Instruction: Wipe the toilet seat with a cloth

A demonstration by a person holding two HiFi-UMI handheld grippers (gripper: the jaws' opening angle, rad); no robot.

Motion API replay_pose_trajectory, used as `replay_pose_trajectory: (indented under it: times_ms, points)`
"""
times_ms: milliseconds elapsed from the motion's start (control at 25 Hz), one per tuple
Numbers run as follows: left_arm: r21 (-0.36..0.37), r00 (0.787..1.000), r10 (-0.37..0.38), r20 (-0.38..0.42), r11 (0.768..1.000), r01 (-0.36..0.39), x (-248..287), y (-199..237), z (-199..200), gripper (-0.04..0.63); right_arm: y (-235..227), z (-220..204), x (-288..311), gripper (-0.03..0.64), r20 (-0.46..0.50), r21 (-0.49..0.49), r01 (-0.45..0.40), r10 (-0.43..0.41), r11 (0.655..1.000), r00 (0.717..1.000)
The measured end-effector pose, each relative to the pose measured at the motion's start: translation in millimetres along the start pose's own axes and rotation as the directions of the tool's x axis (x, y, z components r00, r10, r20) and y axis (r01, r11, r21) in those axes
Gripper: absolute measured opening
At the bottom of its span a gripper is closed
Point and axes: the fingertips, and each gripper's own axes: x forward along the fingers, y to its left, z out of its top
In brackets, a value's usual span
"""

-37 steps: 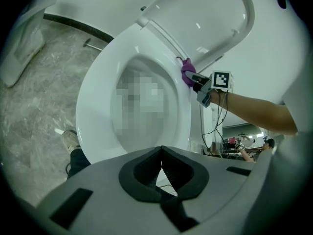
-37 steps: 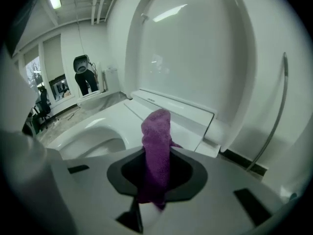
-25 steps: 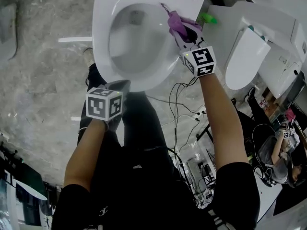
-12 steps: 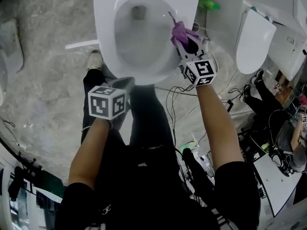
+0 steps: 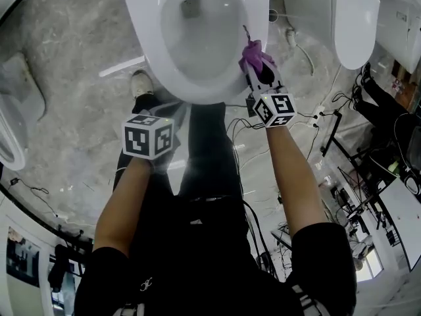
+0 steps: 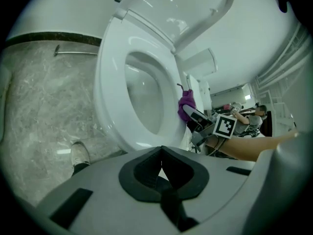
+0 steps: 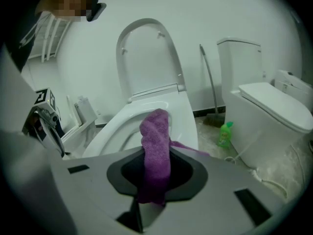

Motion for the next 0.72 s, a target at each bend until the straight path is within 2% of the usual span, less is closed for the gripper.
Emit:
replay_pose_trajectory:
  times_ms: [160, 360, 600, 720]
  points:
    - [0.084, 0.997, -0.001, -0.074, 0.996, 0.007, -12, 13, -2, 0.009, 17, -19, -18, 0.080, 0.038, 0.116, 0.069, -0.074, 0.991, 0.997]
    - [0.143, 0.991, 0.010, -0.133, 0.990, 0.010, -22, 21, -4, 0.009, 49, -41, -35, 0.080, 0.056, 0.217, 0.134, -0.150, 0.967, 0.987]
    - [0.170, 0.987, 0.000, -0.161, 0.985, 0.027, -28, 26, -6, 0.009, 125, -64, -27, 0.080, 0.013, 0.145, 0.055, -0.057, 0.988, 0.998]
    - [0.159, 0.987, -0.002, -0.158, 0.987, 0.027, -35, 37, -9, 0.009, 154, -67, -16, 0.080, -0.001, 0.100, 0.043, -0.043, 0.994, 0.999]
